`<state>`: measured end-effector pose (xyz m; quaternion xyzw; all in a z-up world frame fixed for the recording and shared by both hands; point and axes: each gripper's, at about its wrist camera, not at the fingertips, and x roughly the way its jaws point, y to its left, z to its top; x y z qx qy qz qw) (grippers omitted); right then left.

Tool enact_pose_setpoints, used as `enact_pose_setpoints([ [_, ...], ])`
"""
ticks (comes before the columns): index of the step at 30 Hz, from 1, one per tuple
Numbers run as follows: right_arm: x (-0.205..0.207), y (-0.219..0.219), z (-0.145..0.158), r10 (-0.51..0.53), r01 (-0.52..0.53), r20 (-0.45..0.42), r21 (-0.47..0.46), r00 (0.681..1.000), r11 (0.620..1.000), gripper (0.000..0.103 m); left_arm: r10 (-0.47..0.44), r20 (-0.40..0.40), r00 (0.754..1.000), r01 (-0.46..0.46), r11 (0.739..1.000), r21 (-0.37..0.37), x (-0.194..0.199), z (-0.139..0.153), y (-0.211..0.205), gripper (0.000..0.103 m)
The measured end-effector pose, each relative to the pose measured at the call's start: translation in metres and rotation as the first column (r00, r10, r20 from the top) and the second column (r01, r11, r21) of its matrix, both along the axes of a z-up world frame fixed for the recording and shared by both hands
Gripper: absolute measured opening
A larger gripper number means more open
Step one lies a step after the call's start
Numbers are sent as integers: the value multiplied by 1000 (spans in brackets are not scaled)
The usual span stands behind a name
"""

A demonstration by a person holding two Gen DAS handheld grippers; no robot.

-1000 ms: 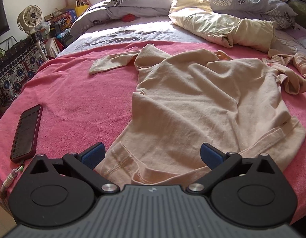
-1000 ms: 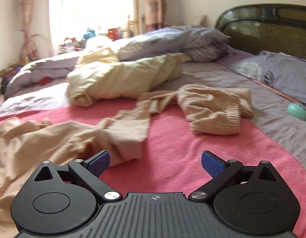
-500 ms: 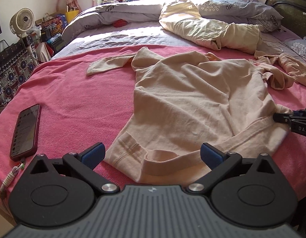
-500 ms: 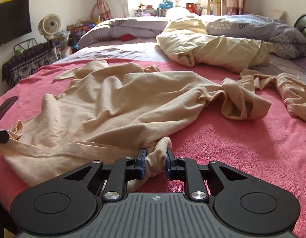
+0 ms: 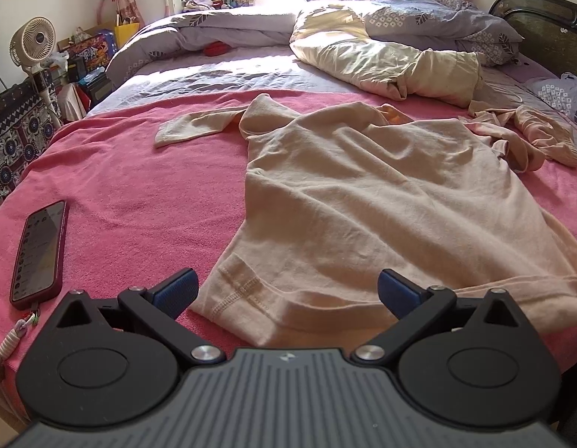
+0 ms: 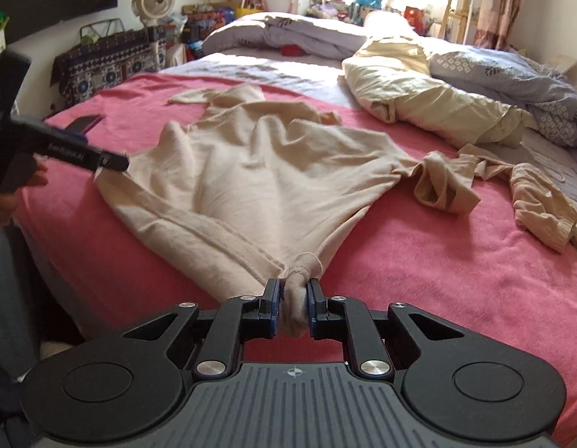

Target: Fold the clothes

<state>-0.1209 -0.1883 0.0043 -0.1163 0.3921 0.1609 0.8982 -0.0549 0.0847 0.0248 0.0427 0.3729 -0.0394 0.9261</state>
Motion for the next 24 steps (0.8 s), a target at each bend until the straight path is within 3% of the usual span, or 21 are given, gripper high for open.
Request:
enact_pose_setpoints([
  [2,-7,4,-16,32,-34,-73,-20,997,999,16,-4,5,1000,4,1000,13,3,1,0,103],
  [4,-11,3,-19,28,-31,-77,-29,997,999,19,-8,16,1000,7,999,35,9,3,-1,103],
  [5,-11,1,-15,16,-18,-54,-28,998,999,27,-9,22,1000,8,999,45,12,4,-1,103],
  [8,9,-18,8,-69,69,77,6,995,998,73,-21,38,999,19,998,57,25,9,-3,103],
  [10,36,-34,19,-150,147,172,28,974,989,76,-29,41,999,27,998,57,35,9,-5,103],
  [12,76,-50,19,-266,271,253,17,930,963,76,-36,31,999,35,998,47,44,6,-10,103],
  [15,148,-64,5,-403,426,318,-2,858,905,75,-50,-20,999,51,998,30,50,-8,-21,103],
  [17,191,-65,-10,-437,475,328,-41,837,879,74,-62,-56,996,64,997,31,48,-18,-28,103],
  [19,226,-60,-28,-431,483,317,-105,845,869,73,-77,-89,993,80,996,36,46,-27,-34,103],
  [20,236,-59,-35,-439,490,291,-131,850,862,57,-81,-103,991,86,996,40,45,-31,-37,103],
  [21,243,-58,-41,-454,501,261,-153,852,852,19,-83,-115,990,89,995,43,45,-34,-38,103],
  [22,250,-58,-47,-469,510,230,-175,853,842,7,-84,-127,988,90,995,45,45,-38,-40,103],
  [24,242,-63,-44,-494,533,229,-160,839,831,8,-83,-141,987,89,995,39,45,-43,-40,103],
])
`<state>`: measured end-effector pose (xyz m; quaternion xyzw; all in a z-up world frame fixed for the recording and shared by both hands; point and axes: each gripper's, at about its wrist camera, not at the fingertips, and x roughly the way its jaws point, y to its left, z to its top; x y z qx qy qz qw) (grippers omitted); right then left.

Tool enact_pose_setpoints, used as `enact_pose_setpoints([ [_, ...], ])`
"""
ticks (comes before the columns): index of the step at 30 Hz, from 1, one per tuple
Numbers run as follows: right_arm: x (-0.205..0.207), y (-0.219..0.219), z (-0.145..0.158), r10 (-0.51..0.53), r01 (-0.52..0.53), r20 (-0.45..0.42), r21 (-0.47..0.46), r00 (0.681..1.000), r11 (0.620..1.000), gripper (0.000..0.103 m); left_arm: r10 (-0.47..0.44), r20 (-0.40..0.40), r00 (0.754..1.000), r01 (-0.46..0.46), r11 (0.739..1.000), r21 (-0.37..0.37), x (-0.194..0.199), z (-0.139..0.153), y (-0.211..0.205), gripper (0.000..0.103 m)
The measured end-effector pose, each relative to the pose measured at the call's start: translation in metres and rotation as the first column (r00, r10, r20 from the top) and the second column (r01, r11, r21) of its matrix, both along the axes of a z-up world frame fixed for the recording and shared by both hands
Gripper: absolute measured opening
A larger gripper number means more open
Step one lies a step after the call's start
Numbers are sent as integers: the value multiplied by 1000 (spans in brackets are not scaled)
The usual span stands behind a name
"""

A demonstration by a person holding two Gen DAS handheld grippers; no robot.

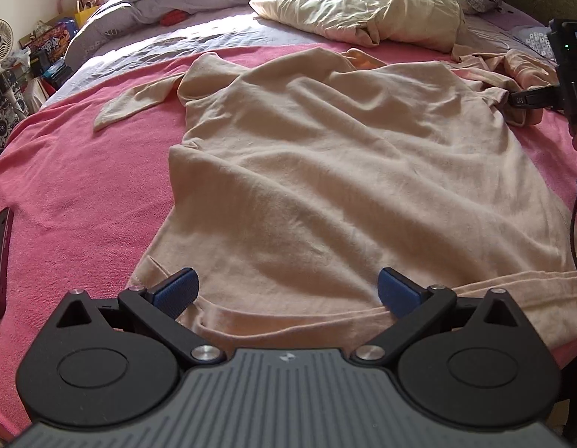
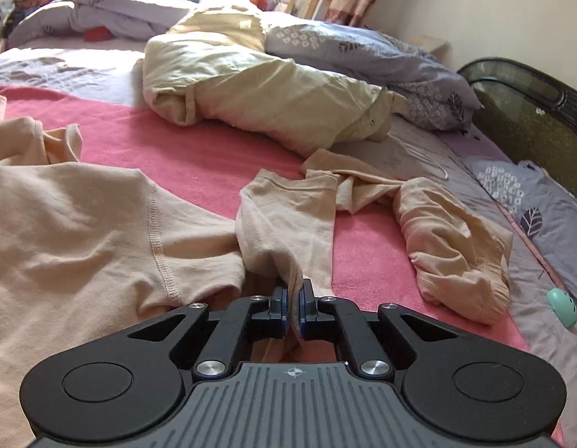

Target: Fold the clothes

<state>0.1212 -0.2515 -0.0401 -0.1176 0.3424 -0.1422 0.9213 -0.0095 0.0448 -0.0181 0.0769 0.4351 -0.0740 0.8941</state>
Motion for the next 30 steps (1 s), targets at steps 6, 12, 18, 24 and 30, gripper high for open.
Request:
enact_pose_setpoints([
  [6,-52,-56,36,-150,155,77,-70,986,985,7,6,-23,1000,-8,998,-57,1,-2,8,103],
  [12,-80,-99,41,-262,260,-39,-39,964,965,40,-19,-13,1000,18,998,-67,-7,-3,11,103],
  [18,-56,-42,88,-27,10,128,130,991,991,62,-29,-1,1000,29,996,-84,-8,-6,14,103],
  [24,40,72,82,331,-353,124,310,936,883,79,-30,0,1000,30,993,-112,-9,2,21,103],
  [30,93,144,38,367,-351,-34,228,929,908,14,-5,211,978,48,979,-198,30,65,70,103],
])
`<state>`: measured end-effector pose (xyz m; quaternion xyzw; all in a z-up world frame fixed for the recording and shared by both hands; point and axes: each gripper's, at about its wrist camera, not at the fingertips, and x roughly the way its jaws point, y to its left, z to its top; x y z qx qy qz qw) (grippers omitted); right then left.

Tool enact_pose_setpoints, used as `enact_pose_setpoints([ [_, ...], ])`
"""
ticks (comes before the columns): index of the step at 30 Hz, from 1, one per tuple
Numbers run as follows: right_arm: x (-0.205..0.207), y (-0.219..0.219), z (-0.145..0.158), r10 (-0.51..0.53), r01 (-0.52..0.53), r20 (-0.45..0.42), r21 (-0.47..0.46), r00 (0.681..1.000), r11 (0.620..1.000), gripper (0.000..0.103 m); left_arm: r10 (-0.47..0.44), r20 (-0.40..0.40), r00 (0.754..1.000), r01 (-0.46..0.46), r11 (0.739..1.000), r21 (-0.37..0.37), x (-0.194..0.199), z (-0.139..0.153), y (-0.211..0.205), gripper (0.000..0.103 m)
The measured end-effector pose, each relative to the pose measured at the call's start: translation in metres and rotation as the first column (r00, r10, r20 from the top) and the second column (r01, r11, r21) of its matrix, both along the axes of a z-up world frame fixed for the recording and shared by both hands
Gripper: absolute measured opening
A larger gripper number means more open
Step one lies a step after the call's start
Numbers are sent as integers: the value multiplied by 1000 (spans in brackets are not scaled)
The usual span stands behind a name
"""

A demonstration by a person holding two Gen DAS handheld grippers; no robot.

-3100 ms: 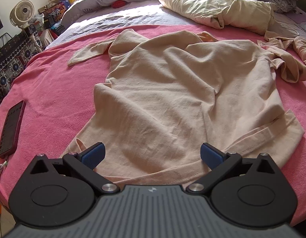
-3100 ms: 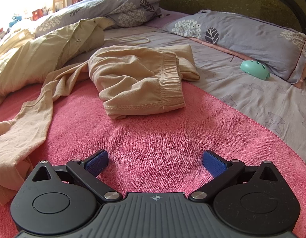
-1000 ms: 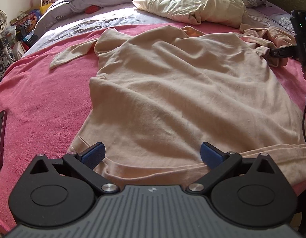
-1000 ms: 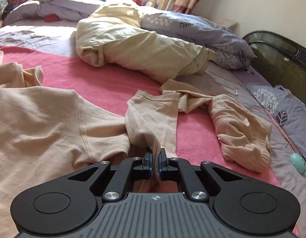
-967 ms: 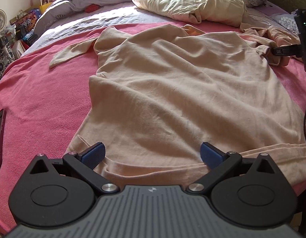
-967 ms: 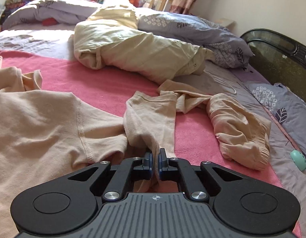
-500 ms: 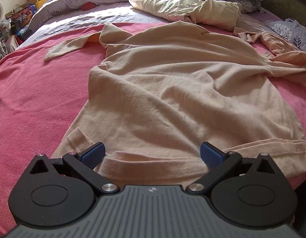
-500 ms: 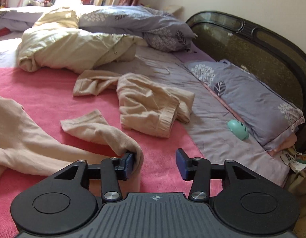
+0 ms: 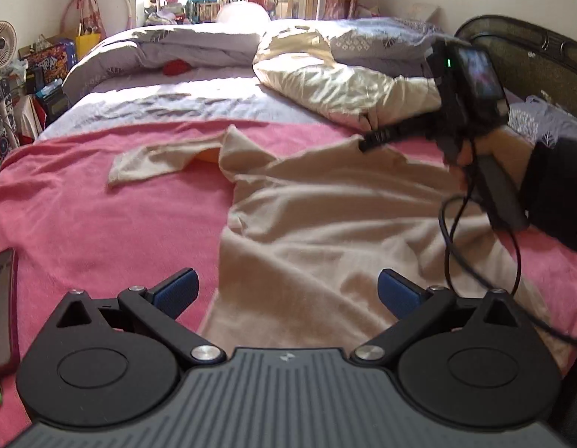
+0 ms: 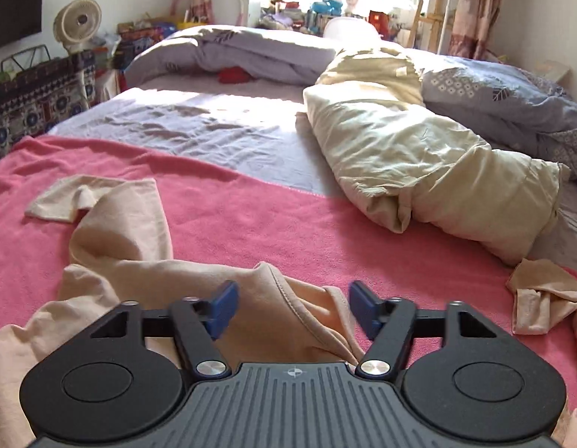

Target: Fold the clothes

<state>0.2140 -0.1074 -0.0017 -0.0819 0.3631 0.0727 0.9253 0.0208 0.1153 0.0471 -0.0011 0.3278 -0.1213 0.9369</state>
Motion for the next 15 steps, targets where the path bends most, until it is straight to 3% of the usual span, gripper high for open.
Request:
enact_pose_setpoints([
  [2,-8,-4,-9,-12,12,-16,16,1000,1000,12,25,44,999,-23,998,-52,43,15,17,103],
  [4,-23,-14,-20,9,-9,-17,8,1000,1000,12,48,19,999,-46,994,-99,94,17,29,103],
  [8,-53,-32,-40,22,-21,-19,10,1000,1000,13,51,-146,988,-80,978,-195,199,-8,32,102],
  [10,-62,-45,-43,17,-16,0,57,1000,998,13,92,-215,972,-132,975,-178,239,-31,22,98],
  [12,-65,-51,-44,17,-18,4,85,1000,996,16,145,-265,953,-188,971,-148,263,-49,12,66],
  [14,-66,-53,-45,19,-19,9,94,1000,995,16,210,-348,914,-256,962,-93,279,-66,2,52],
  [15,-67,-52,-46,18,-20,13,94,1000,995,16,239,-380,894,-282,957,-62,285,-73,-3,41],
])
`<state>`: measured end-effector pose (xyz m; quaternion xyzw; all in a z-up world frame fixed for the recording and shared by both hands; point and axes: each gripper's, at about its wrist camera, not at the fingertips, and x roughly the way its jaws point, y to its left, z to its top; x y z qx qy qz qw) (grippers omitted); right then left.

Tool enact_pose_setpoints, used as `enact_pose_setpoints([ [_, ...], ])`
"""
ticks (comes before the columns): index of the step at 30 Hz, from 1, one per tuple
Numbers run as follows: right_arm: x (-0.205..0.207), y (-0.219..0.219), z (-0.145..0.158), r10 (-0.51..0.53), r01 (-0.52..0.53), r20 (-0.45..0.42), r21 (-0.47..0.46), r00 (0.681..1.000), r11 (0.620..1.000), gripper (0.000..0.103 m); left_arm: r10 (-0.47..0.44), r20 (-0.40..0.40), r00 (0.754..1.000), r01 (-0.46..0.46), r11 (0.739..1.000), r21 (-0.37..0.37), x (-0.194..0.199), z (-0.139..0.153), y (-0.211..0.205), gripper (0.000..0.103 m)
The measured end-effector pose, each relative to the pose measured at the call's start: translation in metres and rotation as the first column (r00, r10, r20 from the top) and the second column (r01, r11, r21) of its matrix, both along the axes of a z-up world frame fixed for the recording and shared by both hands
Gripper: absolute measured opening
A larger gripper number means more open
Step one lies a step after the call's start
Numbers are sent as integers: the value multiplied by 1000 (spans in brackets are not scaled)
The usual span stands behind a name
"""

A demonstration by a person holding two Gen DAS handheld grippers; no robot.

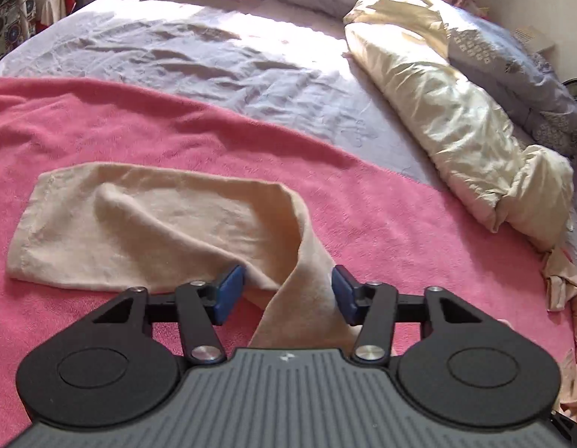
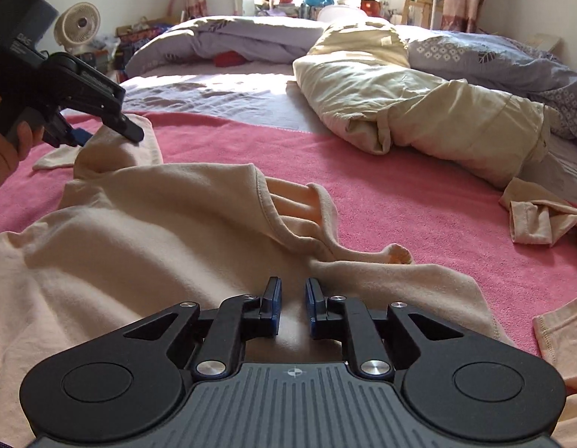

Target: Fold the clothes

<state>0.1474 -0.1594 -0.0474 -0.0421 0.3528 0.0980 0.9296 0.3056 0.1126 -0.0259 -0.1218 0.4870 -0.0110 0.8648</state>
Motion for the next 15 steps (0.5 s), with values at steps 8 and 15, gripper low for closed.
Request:
enact_pose_setpoints([
  [8,-5,-4,2,-25,24,20,35,999,999,20,-4,62,998,6,1000,-28,-13,8,-2,0],
  [15,-8,-2,1,-40,40,20,38,999,998,31,-26,72,997,24,999,38,-26,12,-9,1],
])
